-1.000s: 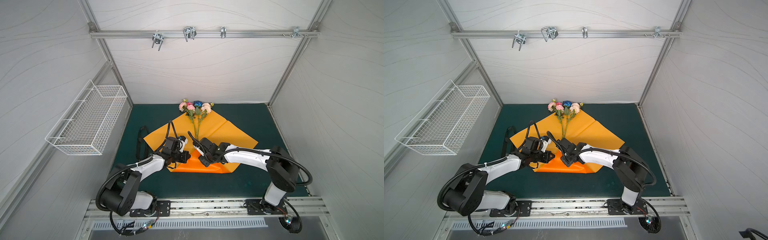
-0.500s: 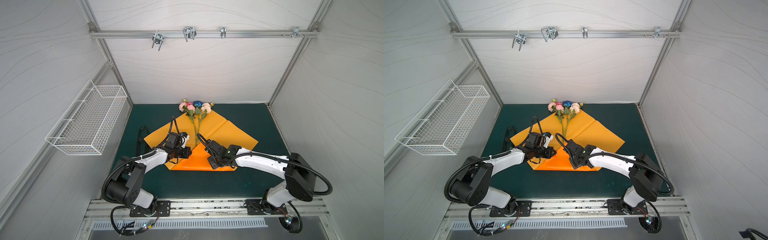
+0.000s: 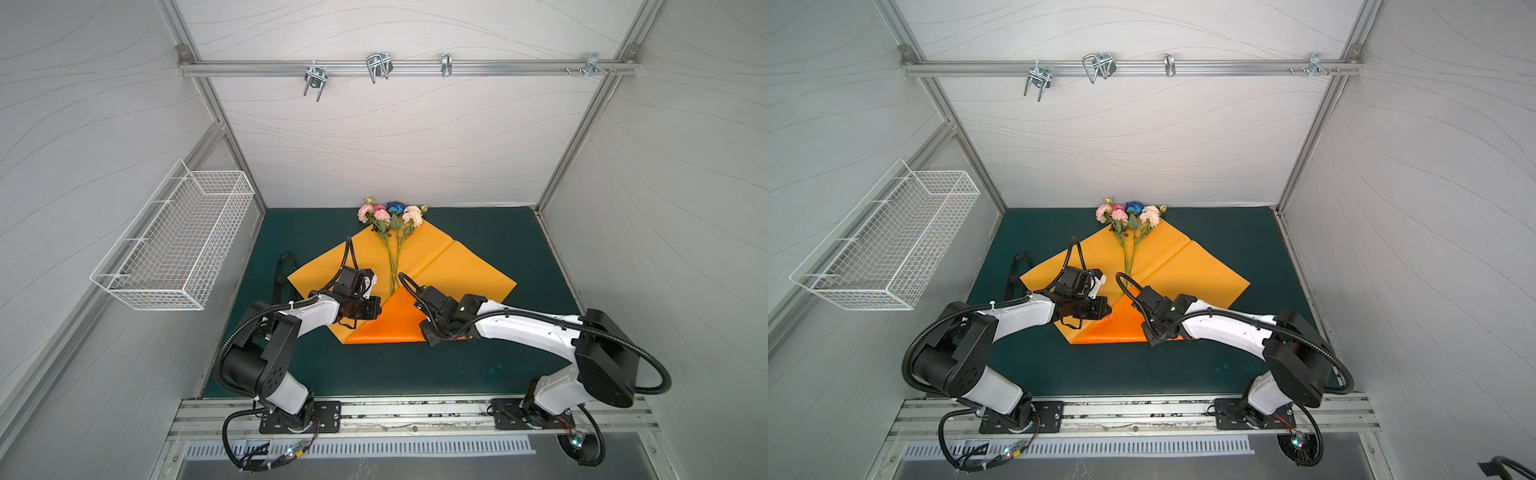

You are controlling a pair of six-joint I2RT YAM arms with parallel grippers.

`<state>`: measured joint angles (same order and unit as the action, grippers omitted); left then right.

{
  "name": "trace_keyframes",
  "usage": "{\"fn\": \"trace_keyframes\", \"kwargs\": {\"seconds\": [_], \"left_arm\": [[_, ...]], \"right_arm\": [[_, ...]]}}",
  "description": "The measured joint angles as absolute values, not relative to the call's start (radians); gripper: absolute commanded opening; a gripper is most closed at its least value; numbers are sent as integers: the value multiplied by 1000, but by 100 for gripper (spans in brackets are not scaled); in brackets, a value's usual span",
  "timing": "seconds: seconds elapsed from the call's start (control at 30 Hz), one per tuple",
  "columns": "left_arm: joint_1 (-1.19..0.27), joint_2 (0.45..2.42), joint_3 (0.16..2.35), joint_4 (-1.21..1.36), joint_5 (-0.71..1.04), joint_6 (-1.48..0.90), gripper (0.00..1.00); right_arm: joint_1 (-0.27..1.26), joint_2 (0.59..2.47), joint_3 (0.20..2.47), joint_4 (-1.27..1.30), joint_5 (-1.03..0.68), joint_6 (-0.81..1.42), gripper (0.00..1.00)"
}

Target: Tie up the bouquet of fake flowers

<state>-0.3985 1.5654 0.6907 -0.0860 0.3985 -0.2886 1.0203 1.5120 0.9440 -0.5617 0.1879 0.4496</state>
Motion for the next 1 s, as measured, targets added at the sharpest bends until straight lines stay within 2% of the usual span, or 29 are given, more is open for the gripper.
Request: {"fn": "trace_keyframes", "kwargs": {"seconds": [0.4, 0.43, 0.47, 0.57, 0.63, 0.8, 1.0], "left_arm": [[-398, 1607, 694, -79, 420, -317, 0], [-398, 1607, 694, -80, 420, -320, 2], [-398, 1607, 694, -80, 421, -323, 8], [-398, 1598, 694, -79, 430, -332, 32], [-399, 1573, 694, -88, 425, -346, 44], [-410, 1430, 690, -130, 379, -397, 47], [-500, 1210, 649, -171, 284, -477, 43]], "right_arm": [[1020, 1630, 945, -510, 176, 450, 38], [1020, 1636, 945, -504, 176, 450, 38], [1019, 1641, 945, -498, 178, 449, 38], [1018, 1661, 945, -482, 181, 449, 38], [1017, 1674, 945, -476, 182, 449, 38], [1015, 1684, 947, -469, 183, 449, 38], [1014, 1686, 947, -464, 184, 449, 37]]}}
